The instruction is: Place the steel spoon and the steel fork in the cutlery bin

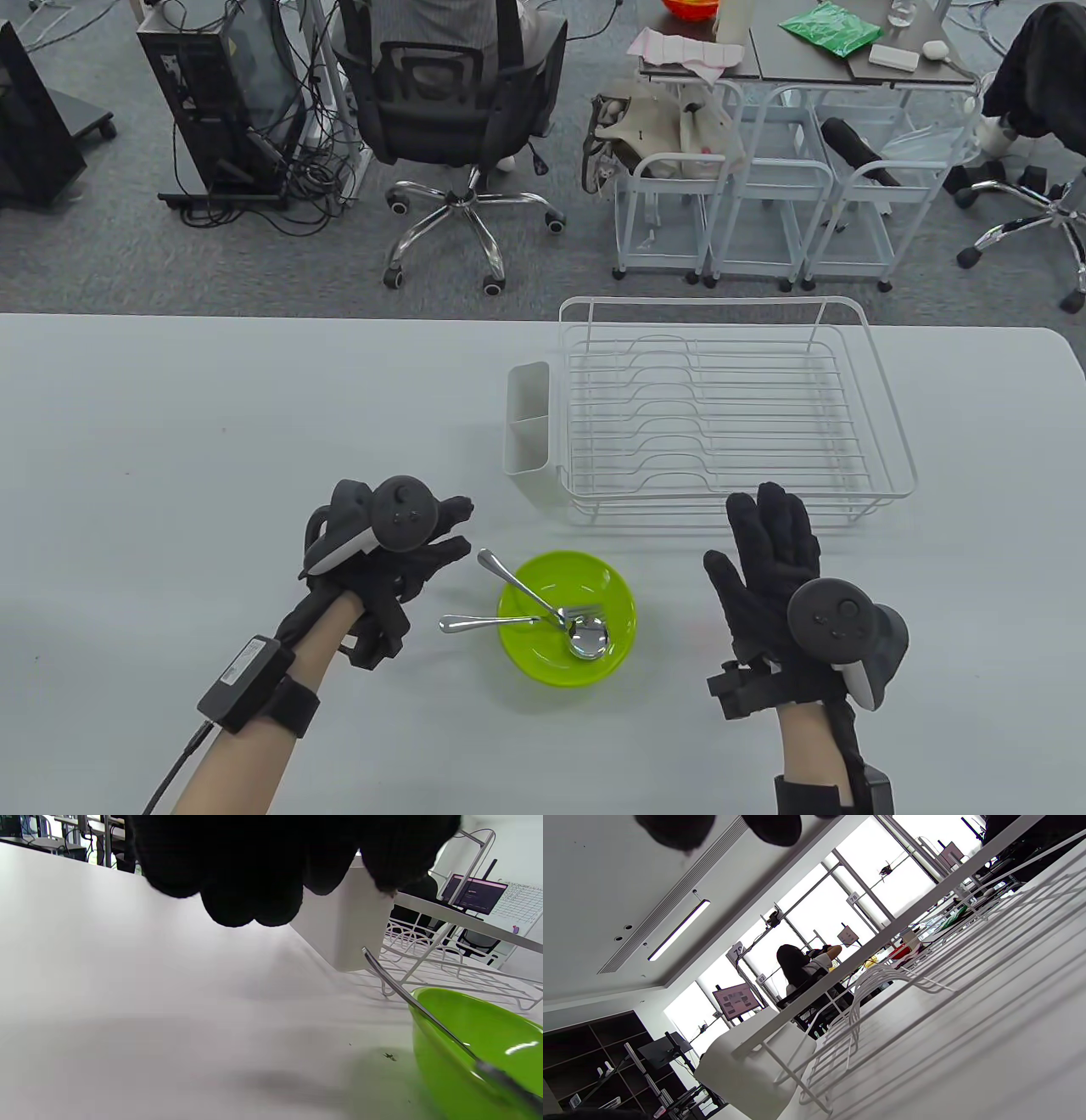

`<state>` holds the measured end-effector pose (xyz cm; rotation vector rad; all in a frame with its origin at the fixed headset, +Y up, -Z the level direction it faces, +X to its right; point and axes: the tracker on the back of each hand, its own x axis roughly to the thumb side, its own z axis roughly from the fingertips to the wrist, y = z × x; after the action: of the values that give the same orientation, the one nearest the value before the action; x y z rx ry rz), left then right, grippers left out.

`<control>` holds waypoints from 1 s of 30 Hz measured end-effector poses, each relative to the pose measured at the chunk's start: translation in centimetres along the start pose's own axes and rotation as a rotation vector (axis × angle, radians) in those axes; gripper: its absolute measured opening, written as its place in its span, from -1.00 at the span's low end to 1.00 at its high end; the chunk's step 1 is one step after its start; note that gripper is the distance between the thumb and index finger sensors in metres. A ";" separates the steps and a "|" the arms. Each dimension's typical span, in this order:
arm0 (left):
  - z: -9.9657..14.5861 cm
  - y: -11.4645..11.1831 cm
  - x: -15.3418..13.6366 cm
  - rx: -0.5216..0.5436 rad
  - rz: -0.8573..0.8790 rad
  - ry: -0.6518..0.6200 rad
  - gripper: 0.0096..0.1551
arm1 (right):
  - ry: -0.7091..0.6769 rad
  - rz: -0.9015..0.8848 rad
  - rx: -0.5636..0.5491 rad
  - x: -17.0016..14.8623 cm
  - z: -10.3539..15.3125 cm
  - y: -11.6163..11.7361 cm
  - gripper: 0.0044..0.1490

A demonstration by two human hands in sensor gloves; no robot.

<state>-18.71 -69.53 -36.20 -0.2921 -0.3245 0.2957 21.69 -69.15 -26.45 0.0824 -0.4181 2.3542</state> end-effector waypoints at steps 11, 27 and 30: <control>-2.5 -2.3 -0.3 -0.159 0.154 0.031 -0.33 | -0.003 -0.012 -0.004 0.0 0.0 -0.1 -0.09; -3.9 -3.1 -1.2 -0.272 0.452 0.055 -0.58 | -0.005 -0.027 -0.014 -0.1 0.0 -0.3 -0.09; -3.7 -2.9 -1.3 -0.256 0.495 0.057 -0.59 | -0.005 -0.027 -0.015 -0.1 0.0 -0.3 -0.09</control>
<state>-17.90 -73.51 -38.94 -0.6343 -0.2301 0.7342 21.94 -69.02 -26.38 0.0869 -0.4342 2.3241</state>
